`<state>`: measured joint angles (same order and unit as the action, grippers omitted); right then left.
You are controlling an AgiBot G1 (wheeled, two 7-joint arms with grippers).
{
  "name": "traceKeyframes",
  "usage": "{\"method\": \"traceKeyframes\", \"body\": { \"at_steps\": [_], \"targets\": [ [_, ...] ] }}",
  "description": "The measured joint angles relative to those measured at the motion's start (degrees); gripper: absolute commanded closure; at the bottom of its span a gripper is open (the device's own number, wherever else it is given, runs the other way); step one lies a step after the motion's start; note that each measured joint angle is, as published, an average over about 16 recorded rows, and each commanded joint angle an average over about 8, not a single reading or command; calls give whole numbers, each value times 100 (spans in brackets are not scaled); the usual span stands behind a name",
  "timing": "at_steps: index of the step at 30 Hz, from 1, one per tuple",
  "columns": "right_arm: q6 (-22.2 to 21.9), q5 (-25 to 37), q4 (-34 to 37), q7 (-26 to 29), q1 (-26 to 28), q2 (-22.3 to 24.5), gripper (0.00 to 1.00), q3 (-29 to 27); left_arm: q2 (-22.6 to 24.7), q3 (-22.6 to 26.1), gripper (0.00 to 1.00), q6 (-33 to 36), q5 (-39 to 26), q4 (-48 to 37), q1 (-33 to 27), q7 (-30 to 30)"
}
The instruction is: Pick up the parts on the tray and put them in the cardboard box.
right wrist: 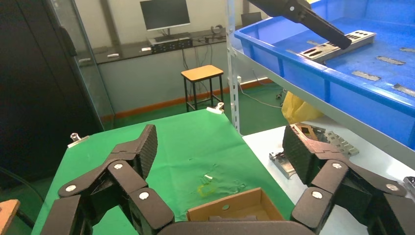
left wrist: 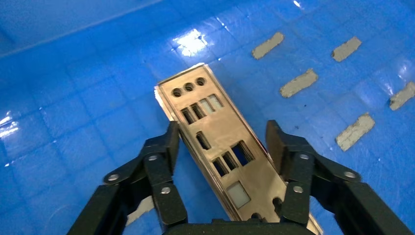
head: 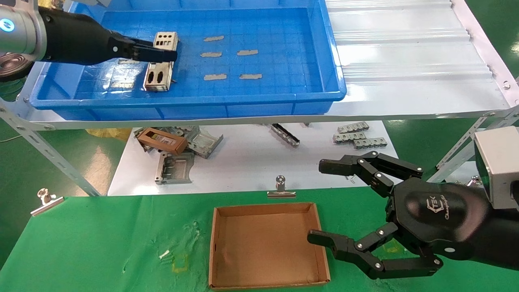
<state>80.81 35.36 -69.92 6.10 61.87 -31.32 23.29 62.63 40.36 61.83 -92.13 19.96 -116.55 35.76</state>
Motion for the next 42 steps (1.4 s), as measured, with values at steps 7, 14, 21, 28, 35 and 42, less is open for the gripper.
{"method": "traceKeyframes", "body": {
  "at_steps": [7, 14, 21, 28, 35, 42],
  "targets": [
    [0, 0, 0, 0, 0, 0, 0, 0, -41, 27, 100, -178, -74, 322, 120, 271],
    [0, 0, 0, 0, 0, 0, 0, 0, -64, 58, 100, -411, -172, 567, 236, 454],
    [0, 0, 0, 0, 0, 0, 0, 0, -22, 74, 28, -629, -243, 632, 284, 478],
    [0, 0, 0, 0, 0, 0, 0, 0, 89, 64, 32, -786, -248, 493, 278, 351],
    [0, 0, 0, 0, 0, 0, 0, 0, 191, 31, 100, -878, -201, 298, 259, 166],
    [0, 0, 0, 0, 0, 0, 0, 0, 186, 0, 100, -826, -150, 198, 191, 42]
  ]
}}
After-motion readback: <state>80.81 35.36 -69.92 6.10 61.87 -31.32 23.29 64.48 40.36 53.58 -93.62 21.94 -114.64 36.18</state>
